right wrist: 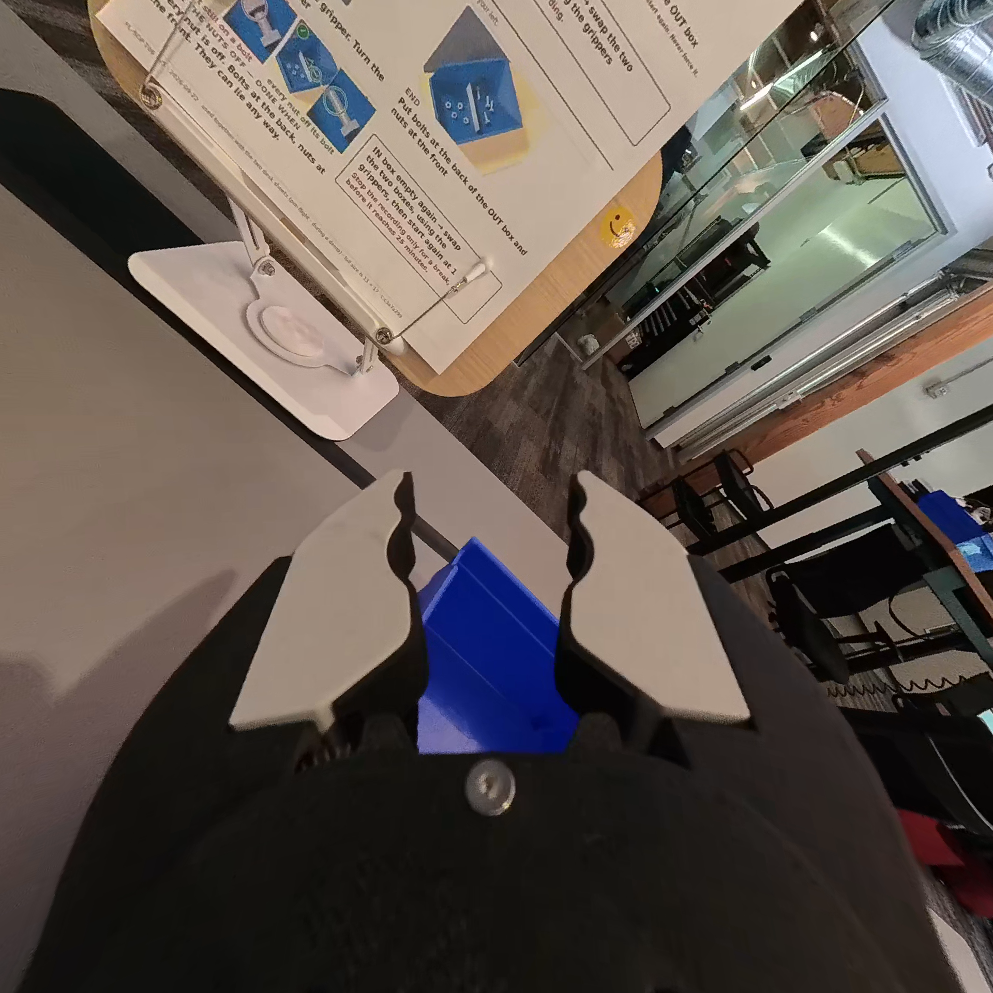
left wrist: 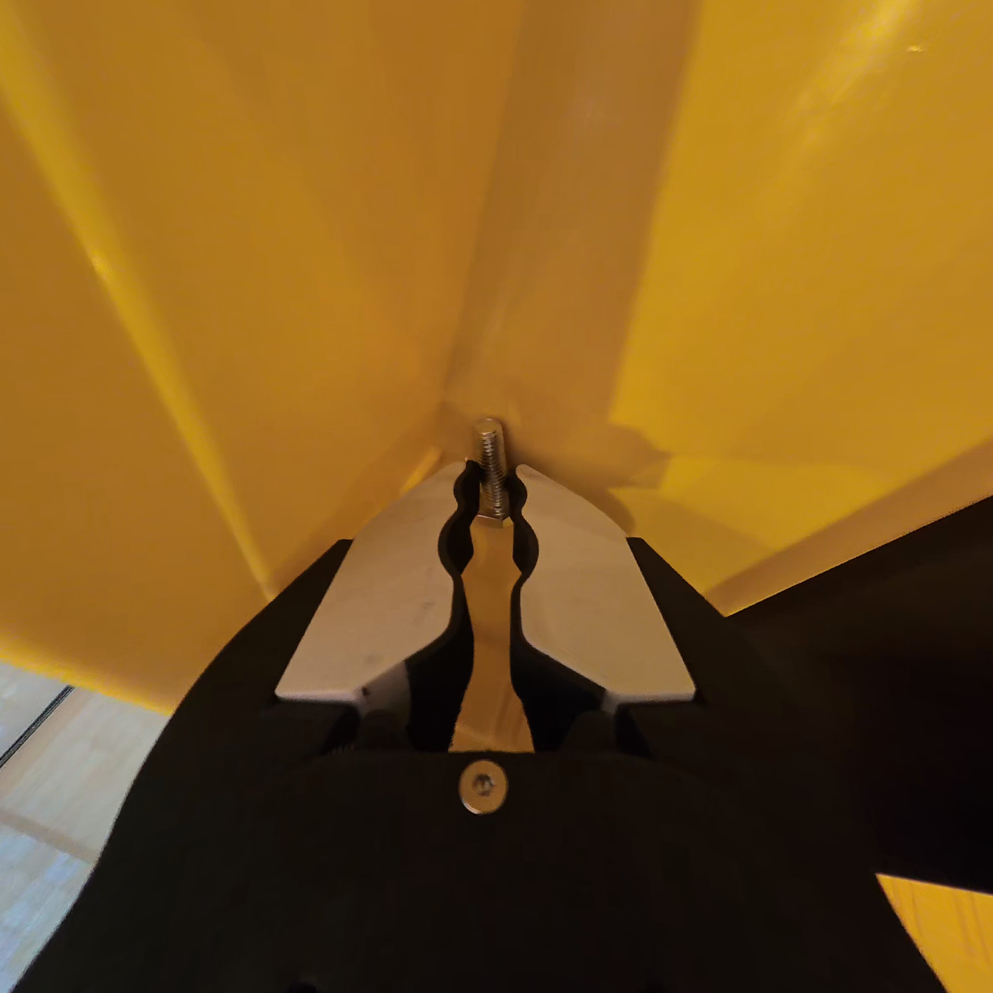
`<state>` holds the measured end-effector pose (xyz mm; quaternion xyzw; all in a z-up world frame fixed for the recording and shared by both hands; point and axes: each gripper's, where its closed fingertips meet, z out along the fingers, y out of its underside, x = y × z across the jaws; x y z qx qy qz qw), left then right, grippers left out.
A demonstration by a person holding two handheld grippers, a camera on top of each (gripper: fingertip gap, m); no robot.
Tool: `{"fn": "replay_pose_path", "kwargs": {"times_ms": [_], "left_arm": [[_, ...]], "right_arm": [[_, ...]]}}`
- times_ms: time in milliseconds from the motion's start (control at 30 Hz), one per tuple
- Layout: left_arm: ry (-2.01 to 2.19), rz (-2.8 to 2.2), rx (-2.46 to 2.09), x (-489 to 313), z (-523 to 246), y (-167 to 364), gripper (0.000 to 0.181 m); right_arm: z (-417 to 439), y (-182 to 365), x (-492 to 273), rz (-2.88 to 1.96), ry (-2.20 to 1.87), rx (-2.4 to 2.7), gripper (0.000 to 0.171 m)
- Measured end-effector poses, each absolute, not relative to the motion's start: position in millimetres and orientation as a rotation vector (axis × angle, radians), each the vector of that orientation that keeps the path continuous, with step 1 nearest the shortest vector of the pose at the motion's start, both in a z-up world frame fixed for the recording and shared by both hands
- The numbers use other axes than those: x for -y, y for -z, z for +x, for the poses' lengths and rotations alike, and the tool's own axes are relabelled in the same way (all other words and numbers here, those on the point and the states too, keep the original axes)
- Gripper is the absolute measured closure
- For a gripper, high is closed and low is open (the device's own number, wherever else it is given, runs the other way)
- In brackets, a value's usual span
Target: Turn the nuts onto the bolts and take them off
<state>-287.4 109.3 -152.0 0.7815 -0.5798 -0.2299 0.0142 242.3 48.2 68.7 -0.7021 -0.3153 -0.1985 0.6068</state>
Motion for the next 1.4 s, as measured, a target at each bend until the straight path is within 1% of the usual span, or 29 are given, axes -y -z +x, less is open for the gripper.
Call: {"fn": "replay_pose_path", "kwargs": {"times_ms": [233,333,467,567,700,767,800,933,1000,1067,1200,1300,1400], "left_arm": [[0.748,2.418,1.782,-101,-288,143,0.172],[0.816,2.496,1.803,-102,-281,121,0.172],[0.970,2.592,1.837,-101,-267,78,0.172],[1.085,2.660,1.865,-97,-249,46,0.172],[1.199,2.713,1.870,-84,-217,15,0.172],[1.157,2.782,1.887,-71,-187,6,0.172],[1.064,2.835,1.925,-61,-164,5,0.172],[0.353,2.981,2.040,-2,-48,21,0.172],[0.090,2.948,2.069,23,0,36,0.172],[-0.076,2.922,2.032,38,36,58,0.172],[-0.175,2.895,1.895,46,71,103,0.172],[-0.083,2.889,1.832,42,73,124,0.172],[0.009,2.898,1.781,39,71,135,0.172]], "right_arm": [[241,-70,-46,-1.623,0.443,0.747,0.116],[241,-72,-45,-1.617,0.447,0.753,0.116],[239,-75,-43,-1.609,0.449,0.757,0.116],[240,-82,-41,-1.589,0.468,0.736,0.116],[252,-105,-33,-1.521,0.557,0.622,0.115],[265,-119,-27,-1.507,0.606,0.517,0.115],[273,-125,-23,-1.506,0.627,0.453,0.116],[283,-141,-10,-1.493,0.597,0.360,0.116],[284,-144,-6,-1.488,0.590,0.356,0.116],[284,-147,-3,-1.486,0.586,0.352,0.114],[278,-153,5,-1.465,0.545,0.362,0.115],[273,-154,7,-1.465,0.486,0.375,0.115],[274,-153,7,-1.486,0.427,0.373,0.114]]}}
